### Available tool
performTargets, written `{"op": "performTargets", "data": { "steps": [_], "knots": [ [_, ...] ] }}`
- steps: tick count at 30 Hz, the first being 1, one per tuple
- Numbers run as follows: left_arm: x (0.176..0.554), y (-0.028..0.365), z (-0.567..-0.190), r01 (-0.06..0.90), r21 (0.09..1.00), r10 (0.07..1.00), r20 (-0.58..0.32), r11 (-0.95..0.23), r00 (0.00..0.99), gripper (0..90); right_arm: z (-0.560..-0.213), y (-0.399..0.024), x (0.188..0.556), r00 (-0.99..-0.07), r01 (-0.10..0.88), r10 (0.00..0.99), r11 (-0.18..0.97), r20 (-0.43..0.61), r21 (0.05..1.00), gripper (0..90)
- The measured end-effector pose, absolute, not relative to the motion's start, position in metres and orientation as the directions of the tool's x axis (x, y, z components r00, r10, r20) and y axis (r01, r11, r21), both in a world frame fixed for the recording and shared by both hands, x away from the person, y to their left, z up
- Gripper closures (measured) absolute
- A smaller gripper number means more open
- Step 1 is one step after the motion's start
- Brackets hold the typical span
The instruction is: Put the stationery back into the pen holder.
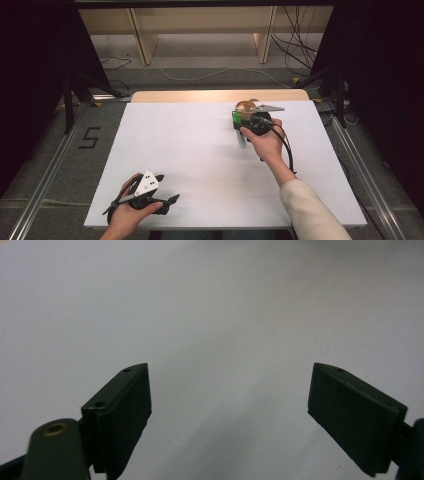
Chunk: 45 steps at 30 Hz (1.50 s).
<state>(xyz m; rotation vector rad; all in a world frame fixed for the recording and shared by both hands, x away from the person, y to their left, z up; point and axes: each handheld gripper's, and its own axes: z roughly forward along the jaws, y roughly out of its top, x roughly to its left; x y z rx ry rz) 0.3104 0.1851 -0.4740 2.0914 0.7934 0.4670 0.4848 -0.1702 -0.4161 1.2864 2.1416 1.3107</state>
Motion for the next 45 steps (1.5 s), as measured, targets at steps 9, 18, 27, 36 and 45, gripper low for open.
{"op": "performTargets", "data": {
  "steps": [9, 18, 27, 36, 45],
  "knots": [
    [0.31, 0.185, -0.474, 0.373, 0.807, 0.681, 0.049, -0.458, 0.731, 17.4, -0.414, -0.177, 0.489, -0.524, 0.511, 0.834, 0.144, 0.175, 0.847, 67.0],
    [0.31, 0.185, -0.474, 0.374, 0.807, 0.68, 0.046, -0.458, 0.732, 17.4, -0.409, -0.183, 0.492, -0.499, 0.503, 0.849, 0.12, 0.174, 0.856, 67.0],
    [0.31, 0.185, -0.474, 0.372, 0.803, 0.675, 0.051, -0.466, 0.736, 17.4, -0.406, -0.188, 0.498, -0.481, 0.491, 0.86, 0.1, 0.173, 0.865, 67.0],
    [0.31, 0.184, -0.474, 0.372, 0.803, 0.676, 0.051, -0.466, 0.735, 17.4, -0.406, -0.193, 0.502, -0.459, 0.487, 0.87, 0.079, 0.178, 0.87, 67.0],
    [0.31, 0.184, -0.474, 0.373, 0.803, 0.675, 0.05, -0.465, 0.736, 17.4, -0.401, -0.198, 0.508, -0.439, 0.48, 0.882, 0.069, 0.171, 0.875, 67.0]
  ]
}}
